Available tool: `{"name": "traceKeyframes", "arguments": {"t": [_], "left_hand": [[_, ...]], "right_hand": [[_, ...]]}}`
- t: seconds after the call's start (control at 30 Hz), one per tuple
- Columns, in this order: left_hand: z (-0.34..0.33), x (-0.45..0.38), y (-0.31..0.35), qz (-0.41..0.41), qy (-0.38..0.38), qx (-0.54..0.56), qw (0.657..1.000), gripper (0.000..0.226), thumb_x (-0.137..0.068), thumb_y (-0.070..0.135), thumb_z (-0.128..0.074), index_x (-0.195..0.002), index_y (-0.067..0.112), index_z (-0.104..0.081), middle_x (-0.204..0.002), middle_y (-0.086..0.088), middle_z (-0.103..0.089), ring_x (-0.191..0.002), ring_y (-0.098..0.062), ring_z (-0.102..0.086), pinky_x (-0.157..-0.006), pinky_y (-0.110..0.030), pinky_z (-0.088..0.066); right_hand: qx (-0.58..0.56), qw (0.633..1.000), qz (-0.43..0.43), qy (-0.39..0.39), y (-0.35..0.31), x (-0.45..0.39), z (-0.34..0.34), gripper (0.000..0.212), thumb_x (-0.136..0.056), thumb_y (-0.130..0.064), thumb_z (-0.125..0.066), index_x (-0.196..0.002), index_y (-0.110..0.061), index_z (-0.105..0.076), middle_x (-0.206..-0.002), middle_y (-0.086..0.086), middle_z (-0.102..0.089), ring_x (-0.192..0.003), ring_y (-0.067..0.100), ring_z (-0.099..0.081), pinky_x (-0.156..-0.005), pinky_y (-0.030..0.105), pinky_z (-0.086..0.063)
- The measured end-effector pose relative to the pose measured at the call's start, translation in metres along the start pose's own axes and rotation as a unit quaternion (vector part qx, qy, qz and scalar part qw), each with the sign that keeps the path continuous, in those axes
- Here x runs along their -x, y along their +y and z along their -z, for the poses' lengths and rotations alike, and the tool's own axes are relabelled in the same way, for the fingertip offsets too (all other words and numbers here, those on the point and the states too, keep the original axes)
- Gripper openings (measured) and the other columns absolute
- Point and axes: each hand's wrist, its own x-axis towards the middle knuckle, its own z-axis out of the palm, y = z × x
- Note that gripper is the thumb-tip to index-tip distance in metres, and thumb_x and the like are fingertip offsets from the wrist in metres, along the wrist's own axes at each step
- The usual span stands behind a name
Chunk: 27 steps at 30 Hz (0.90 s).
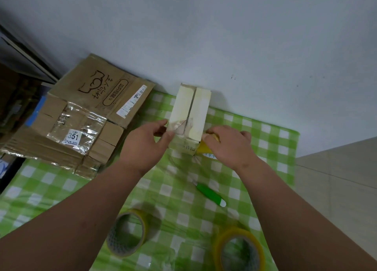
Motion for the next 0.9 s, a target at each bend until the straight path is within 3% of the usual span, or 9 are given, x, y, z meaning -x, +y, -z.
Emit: {"name": "traceKeyframes", "arguments": {"t": [0.07,0.13,0.27,0.47,0.67,0.8,0.9], "left_hand": [[0.001,0.000,-0.004,-0.046,-0.011,-0.028,0.998,0.042,-0.090,0.038,-0.068,-0.129,0.023,-0.063,-0.096,0.022,-0.061,-0.095,-0.001,-0.063,-0.082,-0.022,-0.046],[0.000,-0.002,-0.007,-0.067,-0.009,-0.043,0.997,0.037,-0.087,0.033,-0.072,-0.122,0.023,-0.064,-0.092,0.021,-0.062,-0.092,-0.004,-0.066,-0.076,-0.021,-0.045],[-0.005,-0.005,-0.007,-0.070,0.023,-0.060,0.996,0.023,-0.085,0.030,-0.075,-0.095,0.023,-0.056,-0.089,0.012,-0.065,-0.085,-0.013,-0.066,-0.070,-0.031,-0.050],[-0.010,-0.003,-0.010,-0.079,0.043,-0.063,0.994,0.021,-0.085,0.029,-0.076,-0.095,0.014,-0.066,-0.092,0.001,-0.073,-0.089,-0.018,-0.068,-0.076,-0.034,-0.053],[-0.022,0.000,-0.009,-0.003,0.078,-0.020,0.997,0.011,-0.088,0.023,-0.071,-0.094,0.014,-0.068,-0.093,0.003,-0.073,-0.090,-0.016,-0.068,-0.075,-0.028,-0.049],[-0.030,0.005,-0.003,0.079,0.117,0.031,0.990,0.006,-0.090,0.025,-0.068,-0.091,0.019,-0.070,-0.077,0.017,-0.061,-0.070,-0.001,-0.057,-0.058,-0.012,-0.036],[-0.035,0.009,0.000,0.104,0.111,0.077,0.985,0.006,-0.093,0.021,-0.062,-0.092,0.024,-0.067,-0.076,0.019,-0.060,-0.069,0.003,-0.057,-0.055,-0.013,-0.036]], "right_hand": [[0.001,1.000,0.028,-0.003,0.002,0.004,0.003,0.072,-0.076,-0.075,-0.018,-0.121,-0.036,-0.059,-0.118,-0.009,-0.062,-0.113,0.015,-0.053,-0.091,0.038,-0.018],[0.034,0.997,0.059,-0.018,0.002,0.004,0.006,0.083,-0.073,-0.083,-0.015,-0.126,-0.035,-0.055,-0.121,-0.008,-0.061,-0.114,0.016,-0.053,-0.098,0.043,-0.020],[0.088,0.993,0.078,-0.014,0.000,0.001,0.009,0.081,-0.073,-0.086,-0.015,-0.118,-0.034,-0.058,-0.111,-0.009,-0.064,-0.105,0.015,-0.058,-0.099,0.043,-0.027],[0.099,0.991,0.088,0.018,-0.002,0.003,0.007,0.068,-0.069,-0.088,-0.028,-0.102,-0.037,-0.058,-0.092,-0.014,-0.063,-0.087,0.013,-0.059,-0.092,0.040,-0.032],[0.109,0.992,0.046,0.045,-0.011,0.005,-0.001,0.069,-0.071,-0.084,-0.025,-0.102,-0.033,-0.059,-0.089,-0.011,-0.059,-0.082,0.015,-0.055,-0.086,0.038,-0.034],[0.121,0.991,0.009,0.061,-0.017,0.012,-0.008,0.066,-0.076,-0.080,-0.026,-0.105,-0.030,-0.059,-0.090,-0.007,-0.059,-0.083,0.017,-0.057,-0.087,0.039,-0.037],[0.119,0.992,0.003,0.053,-0.019,0.017,-0.009,0.061,-0.081,-0.076,-0.028,-0.111,-0.031,-0.057,-0.094,-0.004,-0.059,-0.089,0.020,-0.056,-0.088,0.040,-0.037]]}}
